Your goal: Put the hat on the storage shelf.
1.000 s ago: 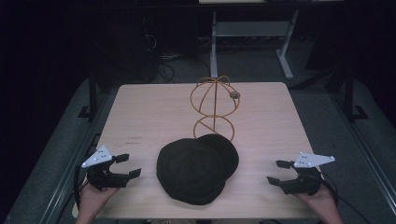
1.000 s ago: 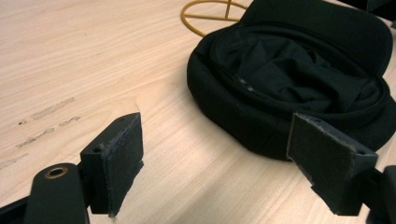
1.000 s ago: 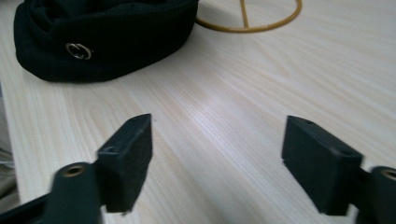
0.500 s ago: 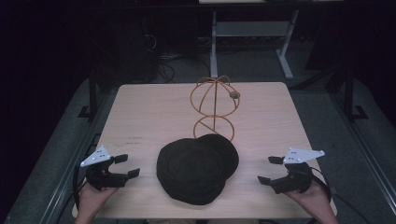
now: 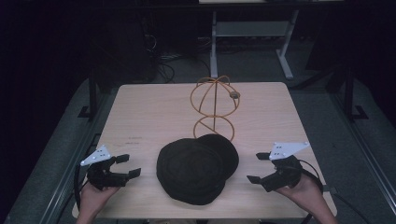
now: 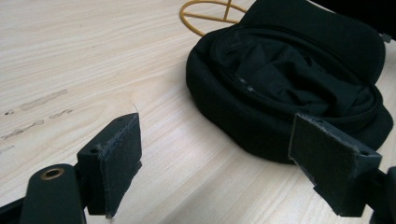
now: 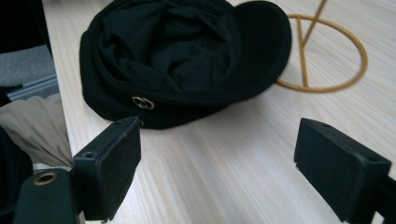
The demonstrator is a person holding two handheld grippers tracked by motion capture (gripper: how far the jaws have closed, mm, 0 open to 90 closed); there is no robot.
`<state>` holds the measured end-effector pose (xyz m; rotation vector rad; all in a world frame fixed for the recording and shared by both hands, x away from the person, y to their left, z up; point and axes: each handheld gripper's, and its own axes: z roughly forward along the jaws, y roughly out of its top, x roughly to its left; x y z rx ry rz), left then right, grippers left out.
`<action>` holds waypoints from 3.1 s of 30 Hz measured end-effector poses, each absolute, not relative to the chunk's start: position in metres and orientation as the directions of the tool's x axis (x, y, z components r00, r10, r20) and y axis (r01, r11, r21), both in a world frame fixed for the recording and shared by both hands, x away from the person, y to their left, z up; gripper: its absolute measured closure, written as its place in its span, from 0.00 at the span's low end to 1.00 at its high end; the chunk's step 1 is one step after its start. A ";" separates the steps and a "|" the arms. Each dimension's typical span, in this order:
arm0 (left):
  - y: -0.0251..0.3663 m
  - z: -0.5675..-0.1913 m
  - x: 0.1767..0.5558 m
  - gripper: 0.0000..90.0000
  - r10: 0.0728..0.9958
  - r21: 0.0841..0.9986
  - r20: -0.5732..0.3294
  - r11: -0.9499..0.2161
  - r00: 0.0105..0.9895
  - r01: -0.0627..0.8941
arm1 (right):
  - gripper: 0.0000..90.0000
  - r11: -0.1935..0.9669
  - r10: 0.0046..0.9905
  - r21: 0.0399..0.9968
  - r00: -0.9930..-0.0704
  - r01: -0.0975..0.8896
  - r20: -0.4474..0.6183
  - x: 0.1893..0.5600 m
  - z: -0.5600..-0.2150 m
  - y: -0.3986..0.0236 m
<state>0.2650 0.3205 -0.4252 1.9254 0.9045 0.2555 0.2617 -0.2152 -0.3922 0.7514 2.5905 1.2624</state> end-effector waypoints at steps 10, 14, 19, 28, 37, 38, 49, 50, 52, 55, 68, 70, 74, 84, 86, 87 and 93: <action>0.320 -0.429 0.268 0.18 0.689 0.823 -0.183 -0.284 0.702 0.493 | 0.16 0.571 0.417 0.759 -0.907 0.312 0.059 0.263 -0.375 -0.181; 0.320 -0.428 0.269 0.18 0.685 0.821 -0.167 -0.301 0.709 0.484 | 0.17 0.608 0.373 0.744 -0.927 0.277 0.040 0.265 -0.371 -0.163; 0.319 -0.429 0.270 0.18 0.683 0.821 -0.172 -0.298 0.710 0.486 | 0.20 0.627 0.338 0.734 -0.940 0.262 0.047 0.268 -0.370 -0.147; 0.321 -0.429 0.270 0.18 0.686 0.824 -0.171 -0.295 0.707 0.485 | 0.32 0.671 0.266 0.703 -0.962 0.234 0.066 0.272 -0.374 -0.114; 0.322 -0.429 0.270 0.18 0.691 0.824 -0.172 -0.289 0.702 0.487 | 0.37 0.700 0.217 0.685 -0.974 0.201 0.063 0.272 -0.380 -0.093; 0.322 -0.429 0.270 0.18 0.693 0.825 -0.174 -0.286 0.700 0.488 | 0.39 0.705 0.207 0.682 -0.976 0.194 0.064 0.272 -0.381 -0.090; 0.322 -0.429 0.270 0.18 0.694 0.822 -0.176 -0.287 0.699 0.492 | 0.48 0.729 0.160 0.665 -0.985 0.161 0.063 0.270 -0.386 -0.070; 0.322 -0.429 0.270 0.18 0.695 0.820 -0.177 -0.287 0.697 0.494 | 0.49 0.728 0.158 0.667 -0.985 0.158 0.061 0.270 -0.387 -0.068; 0.321 -0.429 0.270 0.18 0.695 0.820 -0.177 -0.287 0.697 0.495 | 0.52 0.737 0.150 0.658 -0.987 0.155 0.064 0.270 -0.388 -0.063; 0.322 -0.429 0.270 0.18 0.695 0.822 -0.175 -0.286 0.698 0.492 | 0.54 0.745 0.139 0.651 -0.988 0.149 0.067 0.269 -0.391 -0.058; 0.322 -0.430 0.271 0.18 0.696 0.822 -0.184 -0.277 0.694 0.497 | 0.72 0.789 0.105 0.600 -0.991 0.134 0.084 0.265 -0.404 -0.037; 0.322 -0.430 0.271 0.18 0.695 0.822 -0.181 -0.282 0.696 0.495 | 0.73 0.796 0.102 0.591 -0.991 0.130 0.080 0.265 -0.405 -0.034; 0.322 -0.430 0.271 0.18 0.694 0.821 -0.183 -0.282 0.697 0.496 | 0.74 0.815 0.097 0.567 -0.993 0.119 0.069 0.265 -0.410 -0.028; 0.322 -0.430 0.271 0.19 0.696 0.821 -0.185 -0.279 0.694 0.498 | 0.77 0.859 0.067 0.505 -0.996 0.084 0.051 0.264 -0.422 -0.013; 0.323 -0.430 0.271 0.19 0.695 0.822 -0.185 -0.279 0.695 0.497 | 0.78 0.861 0.070 0.501 -0.996 0.088 0.055 0.264 -0.423 -0.012; 0.323 -0.430 0.271 0.19 0.694 0.822 -0.185 -0.278 0.695 0.497 | 0.79 0.861 0.069 0.500 -0.996 0.089 0.058 0.265 -0.424 -0.011; 0.321 -0.431 0.271 0.19 0.692 0.821 -0.186 -0.280 0.697 0.497 | 0.83 0.875 0.069 0.476 -0.996 0.089 0.059 0.264 -0.428 -0.007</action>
